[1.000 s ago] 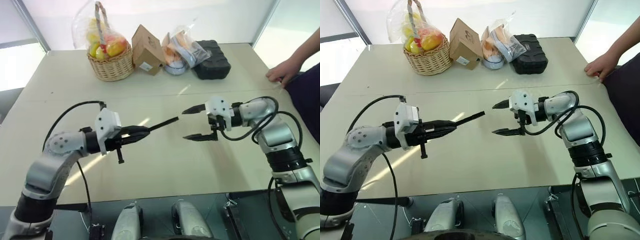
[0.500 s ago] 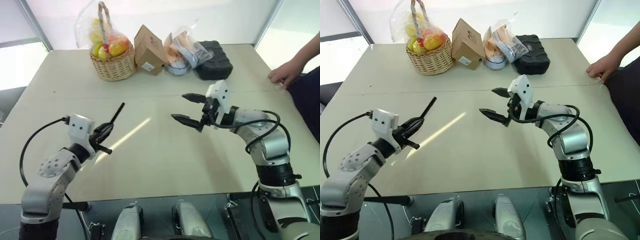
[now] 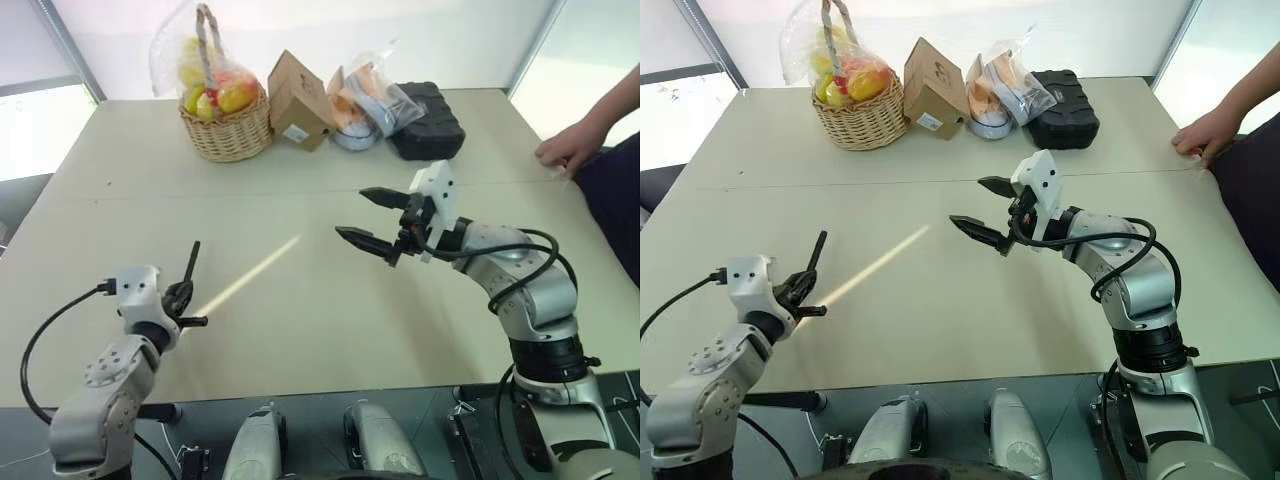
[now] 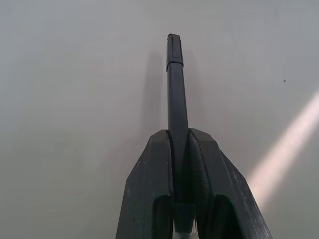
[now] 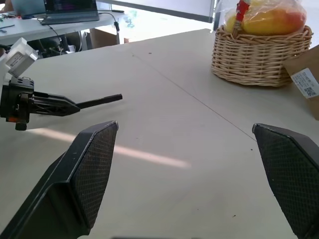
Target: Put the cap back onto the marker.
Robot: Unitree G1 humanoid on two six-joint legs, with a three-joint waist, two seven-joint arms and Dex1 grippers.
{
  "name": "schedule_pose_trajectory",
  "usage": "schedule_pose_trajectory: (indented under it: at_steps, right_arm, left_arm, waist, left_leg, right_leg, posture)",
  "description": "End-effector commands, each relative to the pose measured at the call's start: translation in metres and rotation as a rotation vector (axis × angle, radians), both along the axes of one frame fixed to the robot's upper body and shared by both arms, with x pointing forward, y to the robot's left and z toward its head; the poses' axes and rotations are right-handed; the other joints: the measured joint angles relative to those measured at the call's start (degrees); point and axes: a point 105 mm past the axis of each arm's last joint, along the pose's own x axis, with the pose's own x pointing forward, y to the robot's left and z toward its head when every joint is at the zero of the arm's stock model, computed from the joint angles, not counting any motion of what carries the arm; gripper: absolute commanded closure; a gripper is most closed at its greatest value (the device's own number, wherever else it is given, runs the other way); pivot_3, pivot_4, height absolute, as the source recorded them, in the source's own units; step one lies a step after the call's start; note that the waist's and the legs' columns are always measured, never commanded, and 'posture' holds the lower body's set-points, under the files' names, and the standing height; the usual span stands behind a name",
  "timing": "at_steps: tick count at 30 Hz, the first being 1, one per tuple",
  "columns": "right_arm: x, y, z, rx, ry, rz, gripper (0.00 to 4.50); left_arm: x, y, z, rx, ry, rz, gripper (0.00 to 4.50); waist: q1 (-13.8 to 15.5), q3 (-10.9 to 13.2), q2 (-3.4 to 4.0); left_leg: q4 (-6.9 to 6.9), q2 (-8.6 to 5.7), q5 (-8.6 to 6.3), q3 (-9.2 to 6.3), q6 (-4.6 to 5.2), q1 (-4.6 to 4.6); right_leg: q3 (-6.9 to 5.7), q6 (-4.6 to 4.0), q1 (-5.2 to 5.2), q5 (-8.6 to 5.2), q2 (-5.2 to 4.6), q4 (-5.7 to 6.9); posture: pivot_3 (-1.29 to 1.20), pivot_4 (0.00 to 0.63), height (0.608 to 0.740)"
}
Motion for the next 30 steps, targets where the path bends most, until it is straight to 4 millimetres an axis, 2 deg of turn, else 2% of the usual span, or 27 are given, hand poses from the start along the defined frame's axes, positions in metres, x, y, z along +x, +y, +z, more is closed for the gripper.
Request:
schedule_pose_trajectory:
  at_steps: [1, 7, 9, 11, 12, 16, 17, 23, 28, 30]
  right_arm:
    - [-0.003, 0.002, 0.014, 0.0, -0.064, 0.019, 0.02]
    - [-0.004, 0.003, 0.012, -0.02, -0.071, 0.022, 0.02]
    - [-0.003, 0.002, 0.012, -0.019, -0.07, 0.021, 0.0]
    - [-0.004, 0.002, 0.011, -0.024, -0.07, 0.023, 0.0]
    - [-0.004, 0.002, 0.011, -0.026, -0.07, 0.023, 0.0]
    - [-0.005, -0.001, 0.01, -0.043, -0.061, 0.036, 0.0]
    - [-0.007, -0.001, 0.009, -0.058, -0.055, 0.052, 0.0]
    - [-0.016, -0.016, -0.002, -0.191, -0.017, 0.13, 0.0]
    - [-0.026, -0.027, -0.004, -0.262, 0.025, 0.21, 0.0]
    - [-0.025, -0.03, -0.002, -0.271, 0.025, 0.213, 0.0]
  left_arm:
    - [-0.001, 0.0, 0.0, 0.025, -0.016, 0.002, 4.5]
    - [-0.002, 0.002, -0.015, 0.017, -0.011, 0.054, 4.5]
    - [-0.004, 0.001, -0.018, 0.011, -0.008, 0.058, 3.47]
    - [-0.006, -0.001, -0.019, 0.005, -0.012, 0.054, 2.74]
    - [-0.006, -0.001, -0.019, 0.006, -0.015, 0.052, 2.18]
    - [-0.015, -0.006, -0.008, 0.011, -0.068, 0.045, 0.15]
    - [-0.017, -0.007, 0.0, 0.025, -0.105, 0.046, 0.03]
    - [-0.04, -0.014, 0.052, 0.066, -0.289, 0.096, 0.03]
    - [-0.063, -0.019, 0.071, 0.085, -0.32, 0.137, 0.03]
    - [-0.067, -0.017, 0.072, 0.089, -0.323, 0.159, 0.03]
  waist:
    - [0.0, 0.0, 0.0]
    - [0.0, 0.0, 0.0]
    - [0.0, 0.0, 0.0]
    - [0.0, 0.0, 0.0]
    - [-0.1, 0.0, 0.0]
    - [-0.4, 0.0, 0.01]
    - [-0.4, 0.0, 0.01]
    - [0.2, 0.0, -0.04]
    - [0.1, 0.0, -0.06]
    - [0.1, 0.0, -0.06]
  left_leg:
    - [0.0, 0.0, 0.0, 0.0, 0.0, 0.0]
    - [-0.03, 0.01, 0.0, 0.01, 0.0, 0.0]
    - [-0.03, 0.01, 0.0, 0.0, 0.0, 0.0]
    - [-0.03, 0.02, 0.0, 0.0, 0.0, 0.0]
    - [-0.03, 0.02, 0.0, 0.0, 0.0, 0.0]
    - [-0.13, 0.06, 0.0, 0.02, 0.0, 0.03]
    - [-0.17, 0.06, 0.0, 0.02, 0.0, 0.04]
    - [-0.32, 0.09, 0.0, -0.02, 0.0, -0.17]
    - [-0.29, 0.03, -0.01, 0.07, 0.0, -0.23]
    - [-0.29, 0.02, -0.02, 0.1, 0.01, -0.22]
  right_leg:
    - [0.0, 0.0, 0.0, 0.0, 0.0, 0.0]
    - [0.02, -0.02, 0.0, -0.01, -0.03, -0.05]
    - [0.02, -0.03, 0.01, -0.01, -0.06, -0.06]
    - [0.02, -0.04, 0.01, -0.02, -0.06, -0.08]
    - [0.02, -0.04, 0.01, -0.02, -0.07, -0.09]
    - [0.03, -0.05, 0.0, -0.02, -0.06, -0.18]
    - [0.03, -0.05, 0.0, -0.02, -0.05, -0.21]
    - [0.01, -0.08, 0.0, -0.03, -0.09, -0.66]
    - [0.02, -0.07, 0.07, -0.02, -0.19, -0.89]
    - [0.03, -0.07, 0.07, -0.02, -0.19, -0.91]
  posture:
    - [0.0, 0.15, 0.74]
    - [0.0, 0.15, 0.74]
    - [0.0, 0.15, 0.74]
    - [0.0, 0.15, 0.74]
    - [0.0, 0.15, 0.74]
    - [0.0, 0.15, 0.74]
    - [0.0, 0.15, 0.74]
    - [0.0, 0.15, 0.74]
    - [0.0, 0.15, 0.74]
    - [0.0, 0.15, 0.74]
